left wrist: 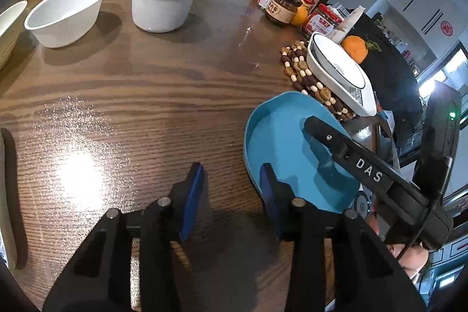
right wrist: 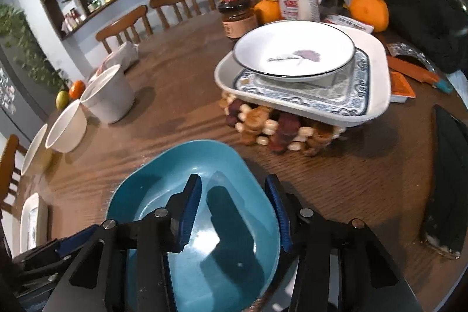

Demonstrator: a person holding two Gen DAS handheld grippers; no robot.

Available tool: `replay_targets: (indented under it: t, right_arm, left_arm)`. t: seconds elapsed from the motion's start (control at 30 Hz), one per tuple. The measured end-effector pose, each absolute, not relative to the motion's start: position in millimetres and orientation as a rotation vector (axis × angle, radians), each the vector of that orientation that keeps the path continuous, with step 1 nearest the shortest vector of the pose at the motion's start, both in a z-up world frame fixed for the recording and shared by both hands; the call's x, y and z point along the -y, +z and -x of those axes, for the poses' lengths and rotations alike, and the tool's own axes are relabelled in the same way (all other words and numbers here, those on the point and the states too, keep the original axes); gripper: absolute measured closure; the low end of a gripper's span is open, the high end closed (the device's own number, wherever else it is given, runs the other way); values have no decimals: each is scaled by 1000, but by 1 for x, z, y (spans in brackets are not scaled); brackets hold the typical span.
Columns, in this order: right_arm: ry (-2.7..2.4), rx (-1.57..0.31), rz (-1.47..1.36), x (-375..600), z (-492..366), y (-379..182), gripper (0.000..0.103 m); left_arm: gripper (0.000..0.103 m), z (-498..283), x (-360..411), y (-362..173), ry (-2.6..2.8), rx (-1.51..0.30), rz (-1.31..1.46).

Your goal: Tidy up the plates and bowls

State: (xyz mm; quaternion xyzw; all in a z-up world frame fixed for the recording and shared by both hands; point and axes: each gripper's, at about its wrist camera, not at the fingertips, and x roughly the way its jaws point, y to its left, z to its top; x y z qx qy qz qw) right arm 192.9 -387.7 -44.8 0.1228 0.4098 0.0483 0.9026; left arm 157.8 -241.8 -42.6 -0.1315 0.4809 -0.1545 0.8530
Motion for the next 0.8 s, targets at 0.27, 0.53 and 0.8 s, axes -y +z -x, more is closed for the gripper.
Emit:
replay_targets:
  t: [0.27, 0.53, 0.8]
  right_arm:
    - [153, -849, -237, 368, -191, -45, 56]
    - [170, -842, -220, 349, -188, -45, 56]
    - [203, -832, -232, 332, -185, -42, 56]
  left_arm:
    - [73, -158, 240, -43, -336, -1016, 280]
    - [73, -158, 232, -43, -317, -1010, 272]
    - [72, -153, 218, -36, -281, -972, 274]
